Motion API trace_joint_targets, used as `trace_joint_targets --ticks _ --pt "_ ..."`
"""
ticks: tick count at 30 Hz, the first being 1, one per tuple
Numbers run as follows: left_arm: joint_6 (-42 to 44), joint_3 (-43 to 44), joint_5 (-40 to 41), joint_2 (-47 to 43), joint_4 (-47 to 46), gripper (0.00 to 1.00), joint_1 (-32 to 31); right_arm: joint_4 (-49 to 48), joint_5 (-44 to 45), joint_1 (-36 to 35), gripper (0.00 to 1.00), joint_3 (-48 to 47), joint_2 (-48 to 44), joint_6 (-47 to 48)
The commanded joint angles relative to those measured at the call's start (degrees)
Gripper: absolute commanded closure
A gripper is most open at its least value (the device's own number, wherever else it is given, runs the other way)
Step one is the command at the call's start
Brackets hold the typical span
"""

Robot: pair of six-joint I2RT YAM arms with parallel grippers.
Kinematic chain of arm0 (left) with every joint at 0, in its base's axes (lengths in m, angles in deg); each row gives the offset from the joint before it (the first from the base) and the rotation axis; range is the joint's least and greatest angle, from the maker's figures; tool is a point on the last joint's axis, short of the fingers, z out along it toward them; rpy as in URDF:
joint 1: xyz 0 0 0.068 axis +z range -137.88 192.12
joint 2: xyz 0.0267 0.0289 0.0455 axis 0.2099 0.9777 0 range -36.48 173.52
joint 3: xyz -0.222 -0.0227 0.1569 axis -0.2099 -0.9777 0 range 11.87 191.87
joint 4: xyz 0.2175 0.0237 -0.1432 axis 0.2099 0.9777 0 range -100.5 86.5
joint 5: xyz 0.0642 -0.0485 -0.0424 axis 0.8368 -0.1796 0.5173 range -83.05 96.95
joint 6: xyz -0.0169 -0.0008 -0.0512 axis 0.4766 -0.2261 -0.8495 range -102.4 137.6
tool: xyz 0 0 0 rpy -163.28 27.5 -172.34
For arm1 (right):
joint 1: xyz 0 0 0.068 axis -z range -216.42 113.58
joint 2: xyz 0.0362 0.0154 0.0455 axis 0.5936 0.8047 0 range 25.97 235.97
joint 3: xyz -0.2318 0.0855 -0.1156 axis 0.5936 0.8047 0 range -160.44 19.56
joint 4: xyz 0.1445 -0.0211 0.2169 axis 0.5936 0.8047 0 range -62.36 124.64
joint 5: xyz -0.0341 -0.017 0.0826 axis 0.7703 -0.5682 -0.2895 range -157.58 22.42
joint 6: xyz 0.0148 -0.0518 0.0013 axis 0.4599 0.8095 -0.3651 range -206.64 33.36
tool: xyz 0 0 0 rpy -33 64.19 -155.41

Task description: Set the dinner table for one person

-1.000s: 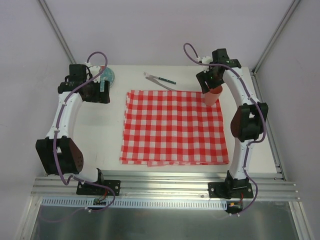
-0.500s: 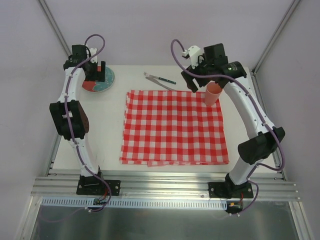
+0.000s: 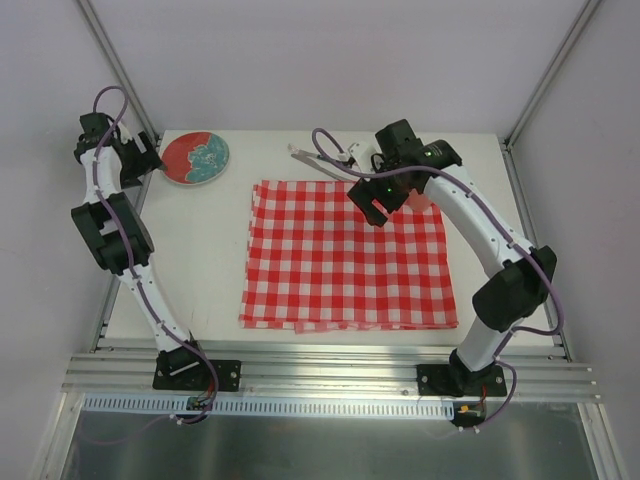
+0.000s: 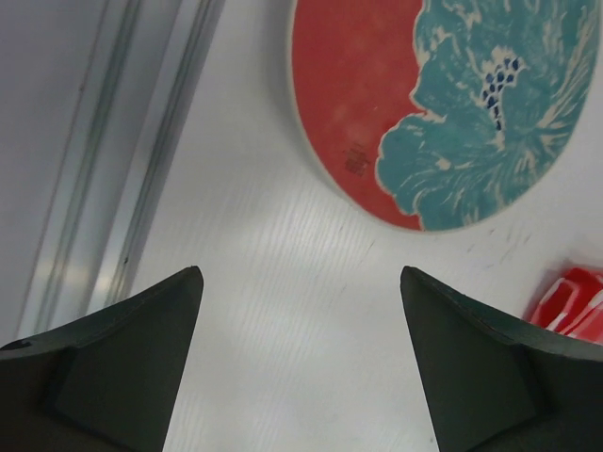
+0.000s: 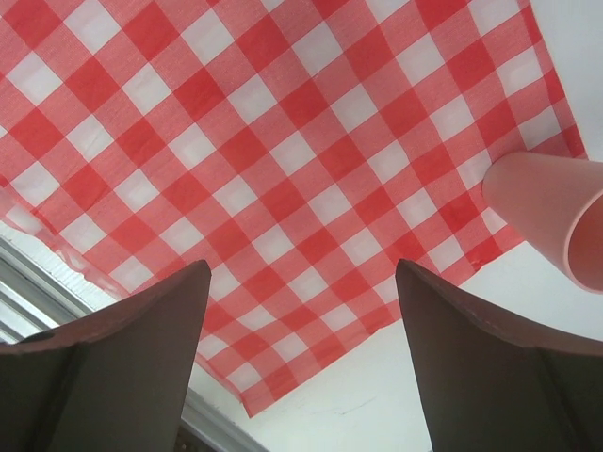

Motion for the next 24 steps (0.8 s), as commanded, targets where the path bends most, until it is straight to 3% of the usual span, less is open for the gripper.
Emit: trace_joint_targets --ticks 1,9,24 --pt "-7.8 4.1 -9.9 4.9 -2.8 0.14 -1.2 5.0 2.0 -0.8 0.16 -4.0 1.9 0.2" --pt "-17.6 5.3 -18.7 11.6 -8.8 0.18 0.1 6.4 6.4 -2.8 0.16 -6.1 4.7 -1.1" --pt "-31.6 9.6 -22.8 22.3 -20.7 0.24 0.9 9.1 11.5 -4.5 0.14 -7.3 9.2 -2.0"
